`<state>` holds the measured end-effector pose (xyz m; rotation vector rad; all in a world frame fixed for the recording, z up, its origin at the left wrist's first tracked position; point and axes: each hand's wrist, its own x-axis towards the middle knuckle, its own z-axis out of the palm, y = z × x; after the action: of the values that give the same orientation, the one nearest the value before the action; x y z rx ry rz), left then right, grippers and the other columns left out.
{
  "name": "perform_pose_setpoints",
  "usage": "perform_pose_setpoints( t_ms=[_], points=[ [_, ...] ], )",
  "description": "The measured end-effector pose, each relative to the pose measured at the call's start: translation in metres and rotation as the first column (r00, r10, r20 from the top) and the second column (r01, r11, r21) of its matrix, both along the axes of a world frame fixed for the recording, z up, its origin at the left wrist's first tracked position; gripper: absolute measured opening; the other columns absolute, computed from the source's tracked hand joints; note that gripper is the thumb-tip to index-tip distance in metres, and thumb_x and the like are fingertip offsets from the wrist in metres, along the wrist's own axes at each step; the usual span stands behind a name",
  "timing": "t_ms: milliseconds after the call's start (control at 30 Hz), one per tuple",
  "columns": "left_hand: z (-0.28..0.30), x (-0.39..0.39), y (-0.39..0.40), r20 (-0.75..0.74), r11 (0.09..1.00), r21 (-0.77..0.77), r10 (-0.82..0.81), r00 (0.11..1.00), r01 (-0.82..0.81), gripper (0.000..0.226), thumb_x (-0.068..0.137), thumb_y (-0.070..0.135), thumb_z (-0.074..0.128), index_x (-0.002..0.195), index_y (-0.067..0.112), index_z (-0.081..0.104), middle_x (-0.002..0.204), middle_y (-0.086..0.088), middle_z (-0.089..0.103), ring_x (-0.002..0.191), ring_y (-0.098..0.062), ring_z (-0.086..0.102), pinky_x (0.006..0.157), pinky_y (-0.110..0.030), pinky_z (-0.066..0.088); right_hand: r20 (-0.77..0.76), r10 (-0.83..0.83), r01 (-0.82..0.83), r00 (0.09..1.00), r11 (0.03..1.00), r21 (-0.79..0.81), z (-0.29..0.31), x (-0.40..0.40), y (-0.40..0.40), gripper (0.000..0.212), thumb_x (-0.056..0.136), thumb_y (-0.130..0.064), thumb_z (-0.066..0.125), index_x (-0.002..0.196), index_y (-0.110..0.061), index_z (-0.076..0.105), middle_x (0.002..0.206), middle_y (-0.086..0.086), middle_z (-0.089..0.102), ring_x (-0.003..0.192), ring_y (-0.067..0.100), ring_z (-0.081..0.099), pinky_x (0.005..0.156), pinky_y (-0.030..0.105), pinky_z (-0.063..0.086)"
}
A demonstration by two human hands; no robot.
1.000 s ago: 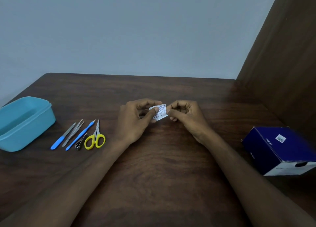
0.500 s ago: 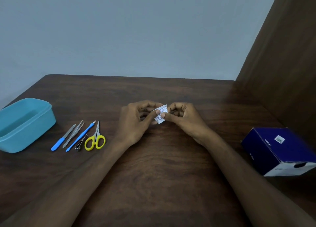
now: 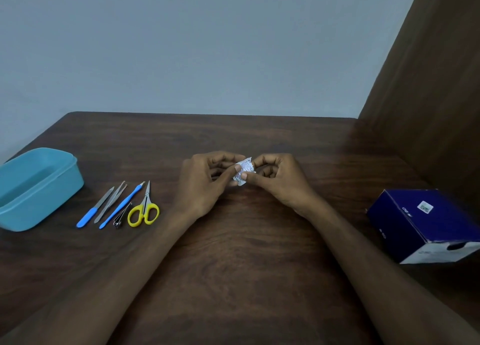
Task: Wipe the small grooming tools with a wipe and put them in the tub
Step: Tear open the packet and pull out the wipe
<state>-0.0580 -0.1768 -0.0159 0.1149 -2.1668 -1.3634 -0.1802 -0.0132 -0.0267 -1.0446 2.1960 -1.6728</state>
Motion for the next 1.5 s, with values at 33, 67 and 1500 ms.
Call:
perform_pose_setpoints(
  t_ms=[33,67,1500],
  points=[
    [0.000,0.000,0.000,0.001,1.000,-0.003,-0.001,1.000,0.001,0.018,0.098,0.010,0.076,0.115,0.014,0.082,0.100,0.005,0.083,0.090,-0.008,0.081,0.075,-0.032,0.068,0.001,0.010,-0.010,1.000,1.000,0.007,-0.001,0.000,-0.001,0.038,0.074,-0.055,0.086,0.093,-0.024,0.079,0.075,0.017,0.075,0.064,0.018,0.058,0.063,0.037,0.043],
    [0.001,0.000,0.001,0.001,1.000,-0.006,-0.003,1.000,0.003,0.018,0.098,0.010,0.076,0.115,0.014,0.082,0.099,0.005,0.083,0.090,-0.008,0.081,0.074,-0.031,0.068,0.003,0.018,-0.019,1.000,1.000,0.011,-0.001,0.000,-0.001,0.038,0.075,-0.056,0.085,0.093,-0.023,0.077,0.076,0.019,0.074,0.063,0.019,0.057,0.062,0.038,0.042],
    [-0.012,-0.053,0.108,0.183,0.746,-0.661,0.257,0.949,-0.075,0.041,0.100,0.052,0.064,0.135,0.034,0.072,0.139,0.005,0.060,0.127,-0.026,0.047,0.105,-0.040,0.046,0.216,-0.637,0.629,0.740,0.540,-0.560,0.025,-0.042,0.055,0.004,0.088,-0.031,0.081,0.089,-0.026,0.080,0.075,-0.007,0.078,0.070,0.014,0.074,0.074,0.049,0.063]
  ],
)
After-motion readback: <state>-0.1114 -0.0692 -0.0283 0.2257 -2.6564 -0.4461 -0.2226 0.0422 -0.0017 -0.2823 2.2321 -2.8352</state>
